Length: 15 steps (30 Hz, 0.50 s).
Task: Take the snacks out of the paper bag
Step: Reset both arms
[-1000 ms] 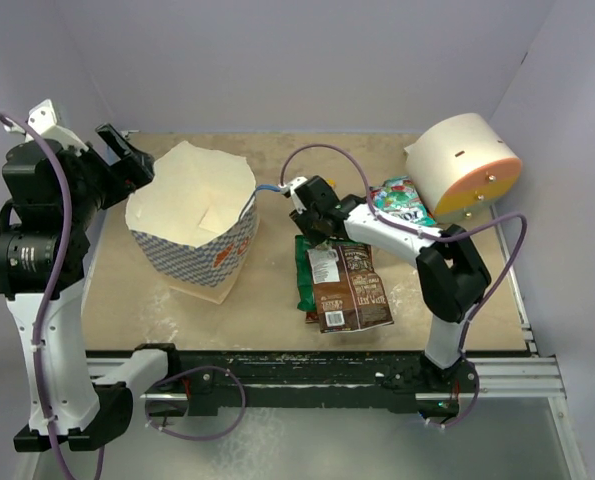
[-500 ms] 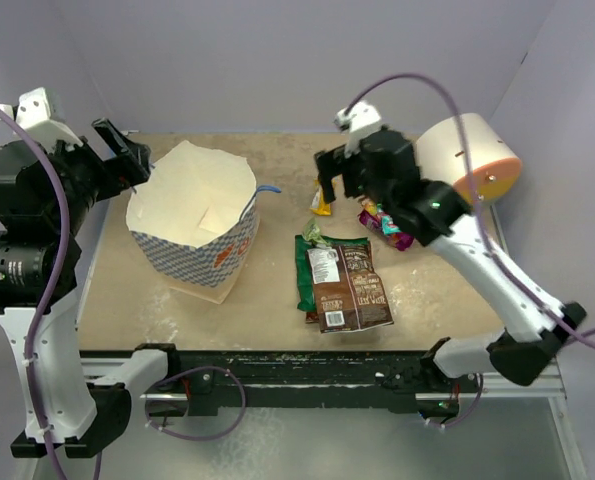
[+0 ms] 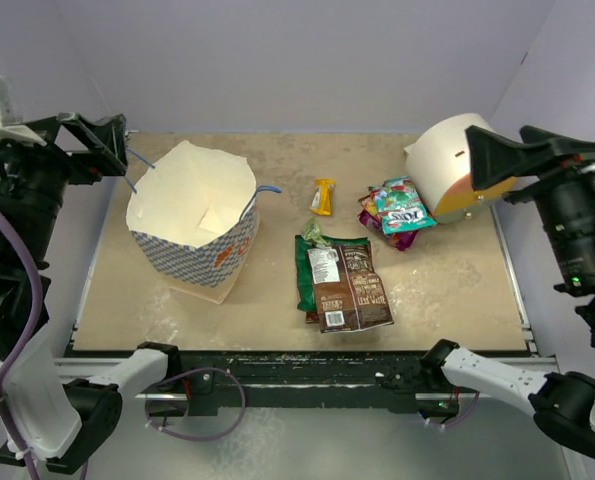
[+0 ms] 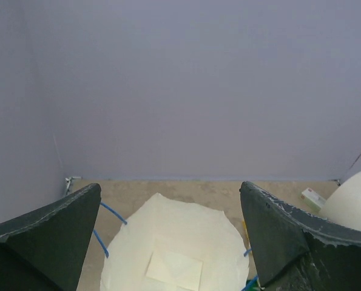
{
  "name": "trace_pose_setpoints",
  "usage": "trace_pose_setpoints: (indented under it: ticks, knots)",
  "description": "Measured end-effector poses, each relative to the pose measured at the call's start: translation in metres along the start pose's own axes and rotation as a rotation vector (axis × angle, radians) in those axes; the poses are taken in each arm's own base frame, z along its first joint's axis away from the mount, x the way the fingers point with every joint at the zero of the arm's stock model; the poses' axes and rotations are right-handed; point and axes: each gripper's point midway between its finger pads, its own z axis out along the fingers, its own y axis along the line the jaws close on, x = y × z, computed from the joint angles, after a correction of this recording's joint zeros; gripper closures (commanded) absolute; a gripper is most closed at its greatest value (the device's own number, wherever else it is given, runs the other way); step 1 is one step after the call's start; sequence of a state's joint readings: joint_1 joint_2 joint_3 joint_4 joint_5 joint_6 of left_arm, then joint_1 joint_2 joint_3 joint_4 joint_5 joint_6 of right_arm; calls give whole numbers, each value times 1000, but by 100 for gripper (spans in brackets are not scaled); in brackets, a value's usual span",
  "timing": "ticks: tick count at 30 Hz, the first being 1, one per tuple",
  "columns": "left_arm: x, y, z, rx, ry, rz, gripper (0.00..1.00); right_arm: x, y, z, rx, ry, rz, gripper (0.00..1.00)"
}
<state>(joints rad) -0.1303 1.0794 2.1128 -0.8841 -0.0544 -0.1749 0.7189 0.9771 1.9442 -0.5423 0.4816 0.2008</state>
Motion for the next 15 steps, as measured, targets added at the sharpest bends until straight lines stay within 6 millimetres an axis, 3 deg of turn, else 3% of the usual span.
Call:
trace_pose_setpoints:
  ticks: [3,6,15]
  knots:
    - [-17,4,-8,-21,-60,14,1,-14,-11,-16,25,-39,29,0]
    - [-26,8,-14,-42,-95,20,1,-17,-16,-18,48,-44,37,1]
    - [-27,15,-16,-79,-110,18,1,7,-21,-4,117,30,11,1]
